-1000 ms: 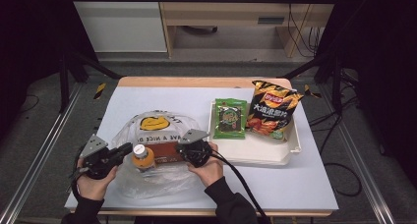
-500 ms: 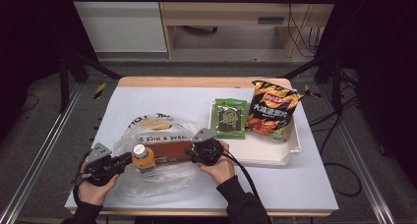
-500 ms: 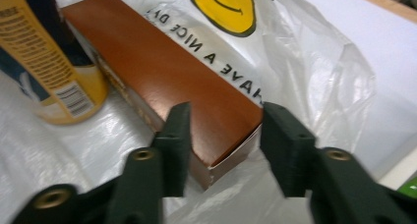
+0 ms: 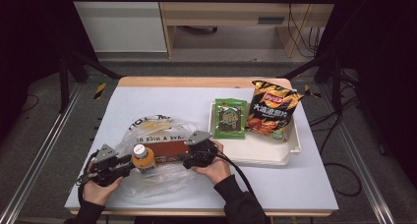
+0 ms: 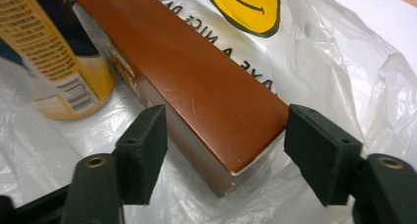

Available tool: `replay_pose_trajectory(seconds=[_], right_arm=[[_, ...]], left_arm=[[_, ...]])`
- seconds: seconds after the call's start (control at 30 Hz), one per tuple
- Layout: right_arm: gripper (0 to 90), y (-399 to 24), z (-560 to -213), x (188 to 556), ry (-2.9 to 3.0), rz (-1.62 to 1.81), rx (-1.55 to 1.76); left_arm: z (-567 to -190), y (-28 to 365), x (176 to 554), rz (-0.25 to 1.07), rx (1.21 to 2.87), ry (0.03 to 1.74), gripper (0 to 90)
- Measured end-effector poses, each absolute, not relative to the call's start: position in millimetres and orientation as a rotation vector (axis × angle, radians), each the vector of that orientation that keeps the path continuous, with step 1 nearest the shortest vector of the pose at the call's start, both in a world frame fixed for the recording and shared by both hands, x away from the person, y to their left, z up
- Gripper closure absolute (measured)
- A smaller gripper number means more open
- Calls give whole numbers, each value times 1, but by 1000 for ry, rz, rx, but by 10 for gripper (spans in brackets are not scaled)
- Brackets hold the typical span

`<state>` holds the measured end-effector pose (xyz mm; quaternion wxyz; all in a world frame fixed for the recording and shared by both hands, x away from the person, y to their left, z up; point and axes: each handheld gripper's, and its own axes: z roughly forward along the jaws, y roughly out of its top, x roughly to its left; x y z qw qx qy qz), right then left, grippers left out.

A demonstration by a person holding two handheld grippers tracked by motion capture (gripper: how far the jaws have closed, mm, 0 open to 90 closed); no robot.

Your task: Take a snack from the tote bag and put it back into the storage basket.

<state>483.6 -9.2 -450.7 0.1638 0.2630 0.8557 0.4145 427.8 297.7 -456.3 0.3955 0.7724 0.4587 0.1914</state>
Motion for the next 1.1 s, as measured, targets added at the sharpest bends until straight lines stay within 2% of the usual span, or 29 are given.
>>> replay_pose_trajectory(seconds=[0.27, 0.4, 0.57, 0.97, 1.03, 1.1], right_arm=[[368, -10, -449, 471, 2483, 1219, 724], [298, -8, -446, 477, 2411, 1276, 752], [280, 1, -455, 483, 2430, 1218, 753], [384, -2, -452, 467, 2484, 1226, 734], [376, -2, -452, 466, 2481, 1230, 722], [318, -1, -451, 469, 2451, 1261, 734]], left_arm=[[-457, 306, 432, 502, 1931, 1196, 629], [-459, 309, 435, 507, 1927, 1215, 638], [-461, 310, 437, 507, 1924, 1213, 646], [-461, 308, 442, 510, 1921, 1210, 670], [-461, 308, 441, 513, 1912, 1208, 681], [-461, 309, 441, 513, 1905, 1208, 692]])
